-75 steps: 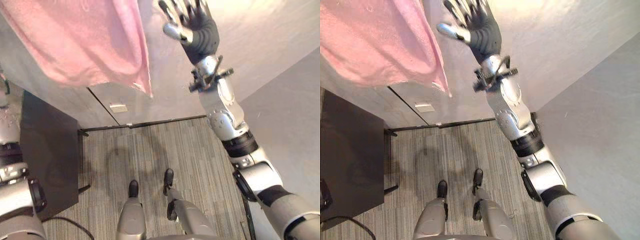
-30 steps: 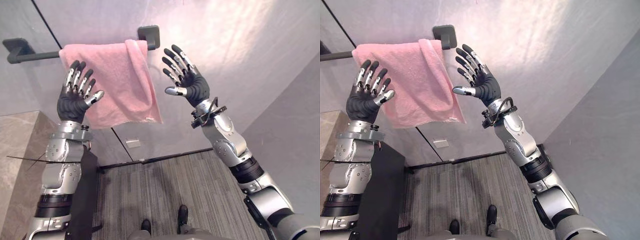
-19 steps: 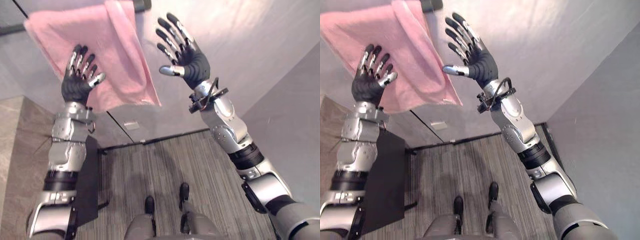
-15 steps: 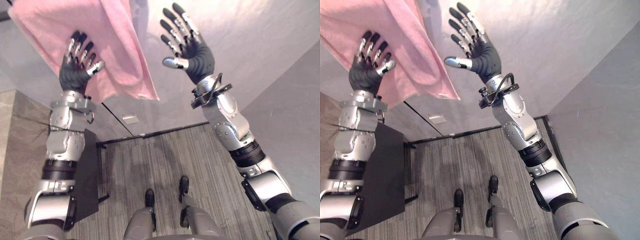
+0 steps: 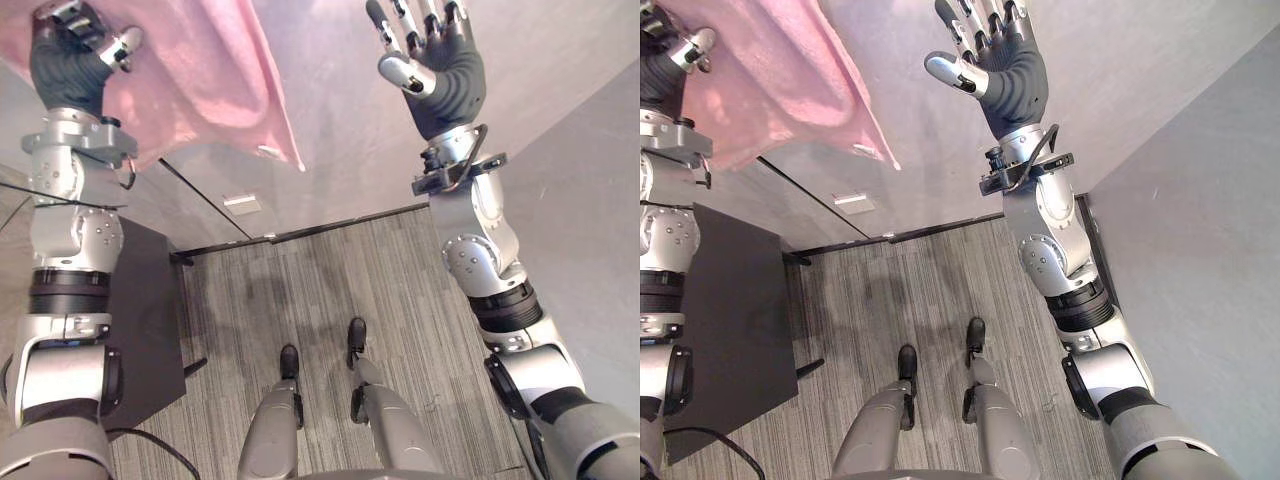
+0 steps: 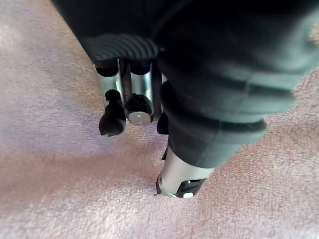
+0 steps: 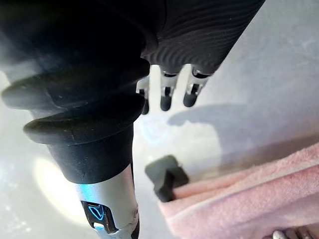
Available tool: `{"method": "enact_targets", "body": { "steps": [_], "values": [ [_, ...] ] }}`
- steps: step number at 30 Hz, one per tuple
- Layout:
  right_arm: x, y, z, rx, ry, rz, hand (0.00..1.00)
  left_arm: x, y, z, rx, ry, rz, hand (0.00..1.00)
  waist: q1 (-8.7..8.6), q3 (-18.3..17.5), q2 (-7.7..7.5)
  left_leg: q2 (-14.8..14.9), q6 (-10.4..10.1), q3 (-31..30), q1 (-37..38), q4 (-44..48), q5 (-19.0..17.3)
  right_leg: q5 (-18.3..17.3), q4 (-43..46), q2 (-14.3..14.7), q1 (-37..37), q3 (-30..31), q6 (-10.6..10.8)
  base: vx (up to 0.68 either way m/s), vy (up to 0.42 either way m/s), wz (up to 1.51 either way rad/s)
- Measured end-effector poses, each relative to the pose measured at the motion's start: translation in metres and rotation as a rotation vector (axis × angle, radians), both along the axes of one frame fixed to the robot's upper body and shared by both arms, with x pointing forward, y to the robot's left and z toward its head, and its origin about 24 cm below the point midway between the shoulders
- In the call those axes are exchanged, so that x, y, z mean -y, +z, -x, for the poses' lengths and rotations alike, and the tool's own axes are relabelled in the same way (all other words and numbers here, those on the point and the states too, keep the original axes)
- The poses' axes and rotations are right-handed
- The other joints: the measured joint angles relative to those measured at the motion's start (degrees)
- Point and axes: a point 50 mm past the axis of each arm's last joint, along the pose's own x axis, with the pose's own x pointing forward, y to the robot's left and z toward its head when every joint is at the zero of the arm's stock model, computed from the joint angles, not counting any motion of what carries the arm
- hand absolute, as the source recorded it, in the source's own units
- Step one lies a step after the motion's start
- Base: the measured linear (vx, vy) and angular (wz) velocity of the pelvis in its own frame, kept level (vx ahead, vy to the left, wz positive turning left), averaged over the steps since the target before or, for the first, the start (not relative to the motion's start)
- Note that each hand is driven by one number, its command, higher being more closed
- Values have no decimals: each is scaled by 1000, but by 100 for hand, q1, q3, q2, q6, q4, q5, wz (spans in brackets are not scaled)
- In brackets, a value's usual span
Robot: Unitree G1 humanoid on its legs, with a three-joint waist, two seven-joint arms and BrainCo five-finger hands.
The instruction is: Organize washtable
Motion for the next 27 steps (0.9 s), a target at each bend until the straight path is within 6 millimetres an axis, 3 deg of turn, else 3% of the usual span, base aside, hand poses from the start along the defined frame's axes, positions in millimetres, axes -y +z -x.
{"method": "enact_targets", "body": {
  "steps": [8,19,24,27],
  "values": [
    [5,-14,-2,-42,4,-2,0,-19,15,12,47,72,-2,0,13,18,-6,19,-11,-62,-90,97,-9,8,2,4,-22,-77,-8,25,55,3],
    [-4,-32,8,-41,116,86,0,-25,23,20,82,96,-9,0,8,86,-129,51,-15,-53,-57,121,-19,6,2,38,17,-73,-8,33,55,-2],
    [-7,-35,8,-52,127,86,0,-55,19,42,139,201,86,0,26,86,-129,88,-44,-52,-27,188,-83,7,3,80,68,-72,-8,43,46,-4],
    [-15,-38,11,-58,162,109,0,-75,15,56,173,282,158,0,155,85,-128,129,-60,-29,31,196,-118,8,4,114,117,-60,-10,56,56,-1]
  ]
}}
